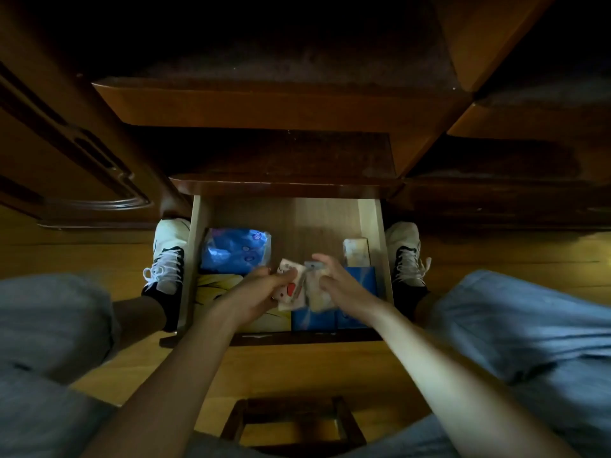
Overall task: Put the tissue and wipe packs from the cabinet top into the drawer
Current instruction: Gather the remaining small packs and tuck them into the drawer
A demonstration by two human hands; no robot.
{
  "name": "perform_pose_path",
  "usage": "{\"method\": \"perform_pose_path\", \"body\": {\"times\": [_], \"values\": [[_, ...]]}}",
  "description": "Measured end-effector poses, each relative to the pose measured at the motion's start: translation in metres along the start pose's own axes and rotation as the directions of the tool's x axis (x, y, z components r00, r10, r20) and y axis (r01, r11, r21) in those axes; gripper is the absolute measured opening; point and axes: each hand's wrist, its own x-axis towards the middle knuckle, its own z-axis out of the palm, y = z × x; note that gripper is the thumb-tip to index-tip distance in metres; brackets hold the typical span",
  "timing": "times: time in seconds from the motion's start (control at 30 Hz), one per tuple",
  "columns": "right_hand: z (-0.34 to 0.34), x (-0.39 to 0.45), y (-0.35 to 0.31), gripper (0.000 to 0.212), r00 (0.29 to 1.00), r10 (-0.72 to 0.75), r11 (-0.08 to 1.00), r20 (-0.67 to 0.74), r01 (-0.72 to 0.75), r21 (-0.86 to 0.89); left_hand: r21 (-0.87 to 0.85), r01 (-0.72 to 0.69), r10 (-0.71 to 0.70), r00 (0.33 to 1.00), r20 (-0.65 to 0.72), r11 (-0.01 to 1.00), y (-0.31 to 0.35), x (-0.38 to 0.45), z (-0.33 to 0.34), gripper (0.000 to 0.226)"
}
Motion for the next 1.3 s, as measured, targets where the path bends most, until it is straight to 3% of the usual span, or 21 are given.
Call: {"method": "perform_pose_path", "body": {"times": [0.1, 0.2, 0.4, 0.47, 0.57, 0.63, 0.7, 0.93, 1.0, 1.07, 1.13, 1.2, 1.3], "values": [[-0.034, 0.031, -0.013, 0.060, 0.990, -0.068, 0.994, -0.127, 0.056, -0.090, -0.044, -0.117, 0.113, 0.990, -0.086, 0.992, 0.003, 0.003, -0.001, 0.038], [-0.069, 0.070, -0.018, 0.055, 0.961, -0.087, 0.960, -0.262, 0.011, -0.279, -0.168, -0.183, 0.155, 0.974, -0.163, 0.969, 0.005, 0.005, -0.005, 0.033], [-0.064, 0.114, 0.009, 0.049, 0.992, 0.024, 0.847, -0.125, -0.087, -0.524, -0.185, -0.188, 0.151, 0.969, -0.197, 0.965, -0.001, 0.007, -0.008, 0.030], [-0.060, 0.118, 0.014, 0.049, 0.997, -0.020, 0.737, -0.069, -0.032, -0.675, -0.182, -0.189, 0.152, 0.969, -0.195, 0.965, -0.002, 0.008, -0.007, 0.031], [-0.060, 0.122, 0.014, 0.052, 0.982, -0.137, 0.436, -0.127, -0.055, -0.898, -0.170, -0.188, 0.157, 0.971, -0.179, 0.967, 0.000, 0.010, -0.007, 0.030], [-0.062, 0.124, 0.015, 0.049, 0.982, -0.114, 0.278, -0.149, -0.112, -0.954, -0.164, -0.183, 0.153, 0.972, -0.180, 0.969, 0.000, 0.011, -0.006, 0.029], [-0.066, 0.122, 0.019, 0.045, 0.984, -0.048, 0.217, -0.169, -0.155, -0.964, -0.174, -0.173, 0.138, 0.971, -0.197, 0.969, 0.000, 0.013, -0.006, 0.031], [-0.070, 0.111, 0.018, 0.039, 0.992, 0.023, 0.353, -0.125, -0.125, -0.927, -0.179, -0.168, 0.127, 0.967, -0.220, 0.969, 0.002, 0.014, 0.000, 0.044], [-0.070, 0.106, 0.020, 0.053, 0.990, -0.039, 0.365, -0.134, -0.110, -0.925, -0.195, -0.167, 0.121, 0.966, -0.229, 0.966, 0.002, 0.014, 0.001, 0.046], [-0.067, 0.097, 0.021, 0.063, 0.973, -0.207, 0.397, -0.107, -0.017, -0.918, -0.230, -0.177, 0.121, 0.964, -0.236, 0.957, 0.004, 0.013, 0.003, 0.047], [-0.058, 0.086, 0.015, 0.058, 0.934, -0.349, 0.573, -0.077, 0.148, -0.806, -0.285, -0.195, 0.117, 0.957, -0.267, 0.939, 0.006, 0.013, 0.006, 0.042], [-0.042, 0.076, -0.001, 0.053, 0.940, -0.338, 0.758, -0.037, 0.249, -0.603, -0.338, -0.203, 0.099, 0.949, -0.299, 0.919, 0.008, 0.011, 0.007, 0.035], [-0.012, 0.067, -0.026, 0.056, 0.955, -0.270, 0.829, 0.127, 0.297, -0.474, -0.430, -0.210, 0.095, 0.957, -0.273, 0.878, 0.013, 0.007, 0.003, 0.023]]}}
